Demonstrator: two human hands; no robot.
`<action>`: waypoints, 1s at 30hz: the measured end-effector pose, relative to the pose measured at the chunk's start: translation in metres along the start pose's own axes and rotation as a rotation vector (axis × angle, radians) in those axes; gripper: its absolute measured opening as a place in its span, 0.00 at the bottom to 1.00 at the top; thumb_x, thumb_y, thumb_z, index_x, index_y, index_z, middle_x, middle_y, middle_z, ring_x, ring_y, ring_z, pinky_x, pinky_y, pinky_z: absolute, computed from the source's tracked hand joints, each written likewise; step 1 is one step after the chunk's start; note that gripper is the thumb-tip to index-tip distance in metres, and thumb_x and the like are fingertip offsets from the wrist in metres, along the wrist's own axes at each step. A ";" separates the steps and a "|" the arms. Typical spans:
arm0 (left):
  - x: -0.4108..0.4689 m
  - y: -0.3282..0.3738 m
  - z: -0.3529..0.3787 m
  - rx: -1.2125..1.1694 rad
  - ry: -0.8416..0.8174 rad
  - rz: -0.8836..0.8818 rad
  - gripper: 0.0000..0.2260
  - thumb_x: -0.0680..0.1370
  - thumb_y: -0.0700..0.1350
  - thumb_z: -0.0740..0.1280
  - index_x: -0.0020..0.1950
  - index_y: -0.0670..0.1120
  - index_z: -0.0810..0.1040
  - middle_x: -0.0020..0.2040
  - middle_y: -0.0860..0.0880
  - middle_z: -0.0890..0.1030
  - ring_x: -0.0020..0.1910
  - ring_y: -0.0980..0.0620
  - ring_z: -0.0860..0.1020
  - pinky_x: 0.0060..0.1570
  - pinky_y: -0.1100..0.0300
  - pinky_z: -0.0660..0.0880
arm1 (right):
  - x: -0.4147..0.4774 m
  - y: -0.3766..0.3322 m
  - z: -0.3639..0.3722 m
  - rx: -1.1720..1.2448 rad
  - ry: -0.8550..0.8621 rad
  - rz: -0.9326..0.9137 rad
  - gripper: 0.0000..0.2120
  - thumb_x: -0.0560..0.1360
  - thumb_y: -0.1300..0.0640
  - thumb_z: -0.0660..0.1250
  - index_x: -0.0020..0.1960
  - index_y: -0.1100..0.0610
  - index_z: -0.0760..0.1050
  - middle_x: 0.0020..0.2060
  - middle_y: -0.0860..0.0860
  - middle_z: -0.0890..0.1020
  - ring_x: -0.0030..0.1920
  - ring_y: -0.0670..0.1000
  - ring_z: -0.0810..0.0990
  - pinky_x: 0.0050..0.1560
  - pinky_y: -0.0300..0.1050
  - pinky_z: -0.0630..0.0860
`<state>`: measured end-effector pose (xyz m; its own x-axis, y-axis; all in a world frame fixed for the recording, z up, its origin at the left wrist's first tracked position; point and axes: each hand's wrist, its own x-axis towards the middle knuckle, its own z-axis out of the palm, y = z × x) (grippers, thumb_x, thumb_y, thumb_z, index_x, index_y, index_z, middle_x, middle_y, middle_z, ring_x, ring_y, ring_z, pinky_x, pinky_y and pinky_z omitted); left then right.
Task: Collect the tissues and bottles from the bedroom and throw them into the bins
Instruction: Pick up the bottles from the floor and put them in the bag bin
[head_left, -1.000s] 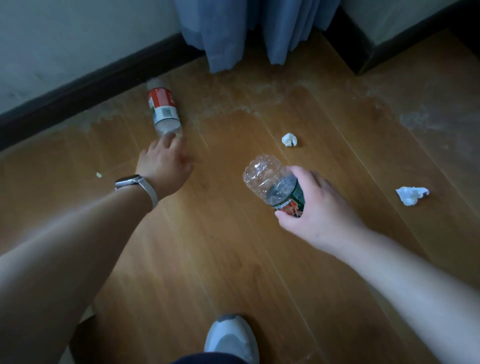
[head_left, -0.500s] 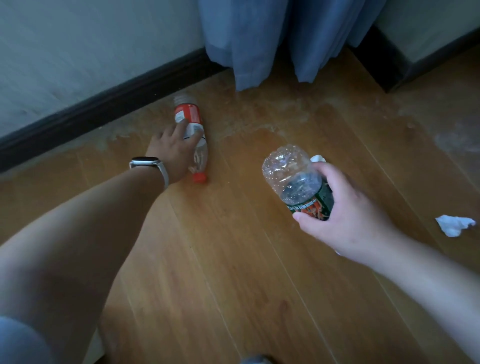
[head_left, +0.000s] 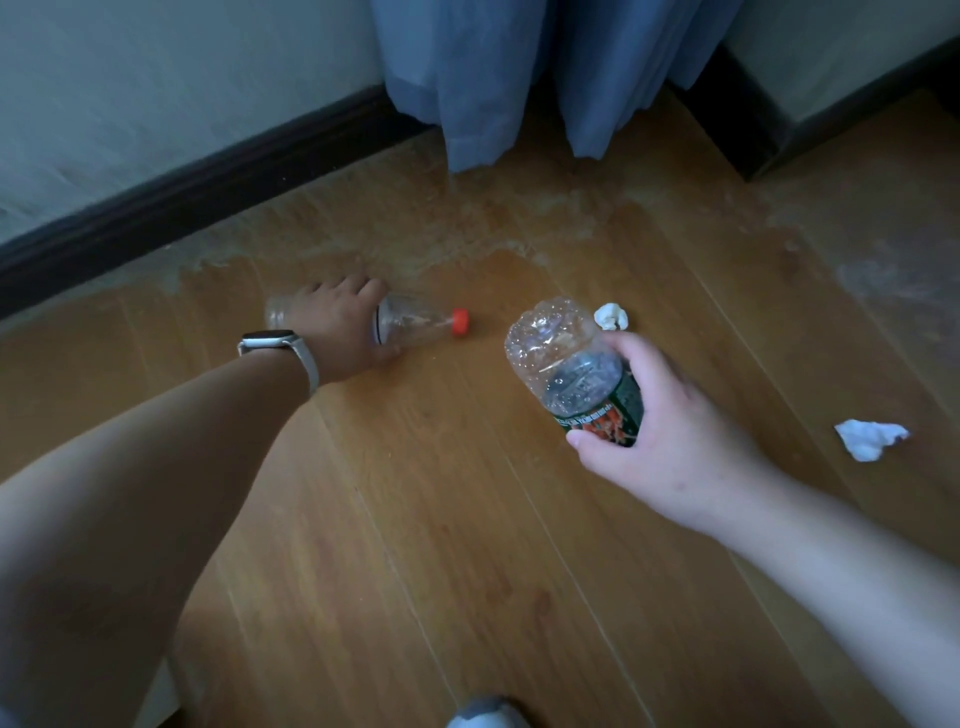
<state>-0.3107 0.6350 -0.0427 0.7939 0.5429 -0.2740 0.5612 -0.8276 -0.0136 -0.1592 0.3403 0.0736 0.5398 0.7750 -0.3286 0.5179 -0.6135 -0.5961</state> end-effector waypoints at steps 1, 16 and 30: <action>-0.004 0.002 -0.001 -0.018 -0.019 -0.017 0.30 0.72 0.62 0.69 0.70 0.50 0.67 0.65 0.47 0.74 0.61 0.43 0.74 0.57 0.48 0.71 | -0.003 0.001 -0.002 -0.005 0.001 0.005 0.35 0.66 0.45 0.73 0.68 0.38 0.60 0.58 0.34 0.69 0.58 0.41 0.71 0.54 0.40 0.68; -0.072 0.144 -0.069 -0.824 0.153 -0.187 0.25 0.66 0.57 0.76 0.58 0.55 0.70 0.50 0.58 0.78 0.48 0.58 0.79 0.47 0.55 0.79 | -0.062 0.055 -0.061 0.030 0.165 0.050 0.35 0.67 0.45 0.73 0.68 0.38 0.59 0.56 0.38 0.71 0.51 0.43 0.70 0.49 0.40 0.68; -0.169 0.323 -0.294 -1.146 0.060 -0.123 0.24 0.69 0.51 0.77 0.60 0.50 0.71 0.52 0.55 0.81 0.47 0.60 0.82 0.46 0.60 0.79 | -0.230 0.045 -0.249 0.299 0.362 0.187 0.33 0.66 0.47 0.74 0.67 0.43 0.63 0.59 0.41 0.74 0.56 0.43 0.74 0.54 0.40 0.71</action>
<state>-0.1951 0.3181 0.2818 0.7118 0.6421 -0.2846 0.4940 -0.1696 0.8528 -0.0944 0.0970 0.3048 0.8281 0.5214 -0.2061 0.2063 -0.6251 -0.7528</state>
